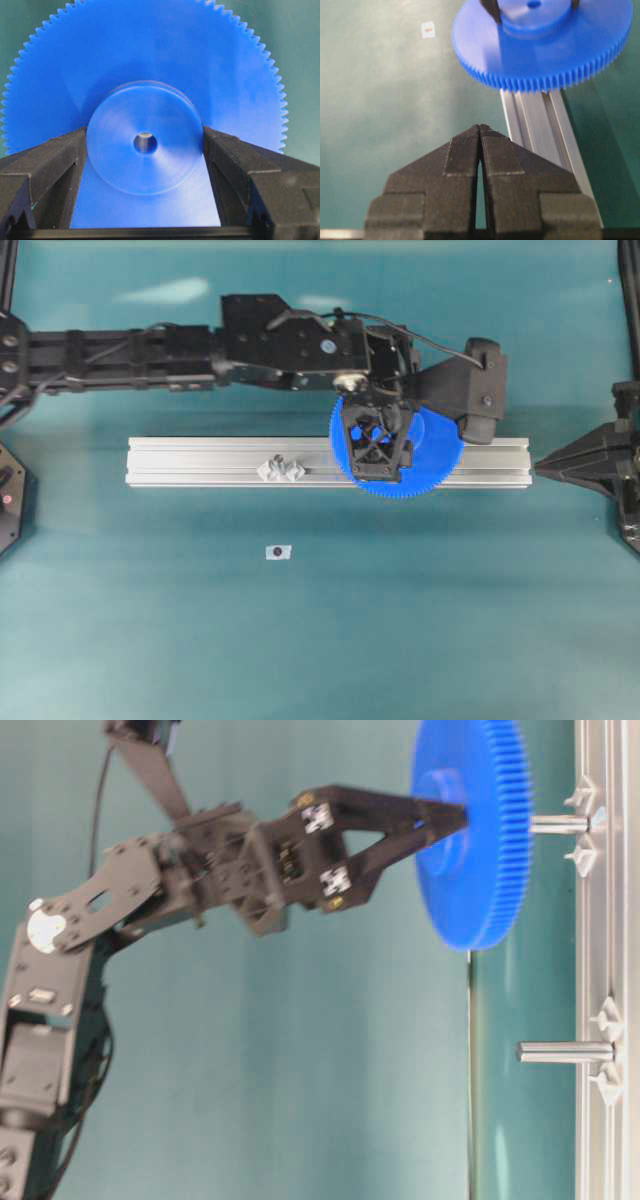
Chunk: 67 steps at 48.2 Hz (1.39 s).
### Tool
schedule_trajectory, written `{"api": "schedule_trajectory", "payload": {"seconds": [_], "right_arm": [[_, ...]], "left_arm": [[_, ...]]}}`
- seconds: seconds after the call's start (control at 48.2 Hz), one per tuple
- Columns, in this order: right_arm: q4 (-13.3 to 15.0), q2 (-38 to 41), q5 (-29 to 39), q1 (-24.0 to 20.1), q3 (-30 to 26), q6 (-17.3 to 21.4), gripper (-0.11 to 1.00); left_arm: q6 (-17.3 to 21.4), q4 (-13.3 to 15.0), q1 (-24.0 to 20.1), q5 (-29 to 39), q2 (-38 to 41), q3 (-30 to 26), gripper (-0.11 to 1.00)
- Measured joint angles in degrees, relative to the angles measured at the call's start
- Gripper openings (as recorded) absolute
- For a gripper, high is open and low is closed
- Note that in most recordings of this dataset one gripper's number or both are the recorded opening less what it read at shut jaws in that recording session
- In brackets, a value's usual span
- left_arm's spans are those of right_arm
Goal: Insert the large gear onto the shaft.
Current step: 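Lift the gear and carry it over the right metal shaft, then align the gear's center hole above the shaft tip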
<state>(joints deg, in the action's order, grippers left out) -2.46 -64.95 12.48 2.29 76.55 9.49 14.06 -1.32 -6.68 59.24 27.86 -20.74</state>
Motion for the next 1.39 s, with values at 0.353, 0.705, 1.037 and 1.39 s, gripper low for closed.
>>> {"api": "schedule_trajectory", "payload": {"seconds": [0.353, 0.705, 1.037, 1.39], "right_arm": [[0.0, 0.0, 0.0, 0.1, 0.2, 0.0, 0.05], [0.0, 0.0, 0.1, 0.1, 0.2, 0.0, 0.05], [0.0, 0.0, 0.1, 0.2, 0.3, 0.0, 0.05], [0.0, 0.0, 0.0, 0.2, 0.3, 0.0, 0.05]], "left_arm": [[0.1, 0.1, -1.0, -0.2, 1.6, -1.1, 0.76], [0.1, 0.1, -2.1, 1.7, 1.6, -1.1, 0.76], [-2.1, 0.1, -1.8, 1.6, 1.5, -0.8, 0.76], [-3.0, -0.2, -0.3, 0.0, 1.5, -0.2, 0.76]]}}
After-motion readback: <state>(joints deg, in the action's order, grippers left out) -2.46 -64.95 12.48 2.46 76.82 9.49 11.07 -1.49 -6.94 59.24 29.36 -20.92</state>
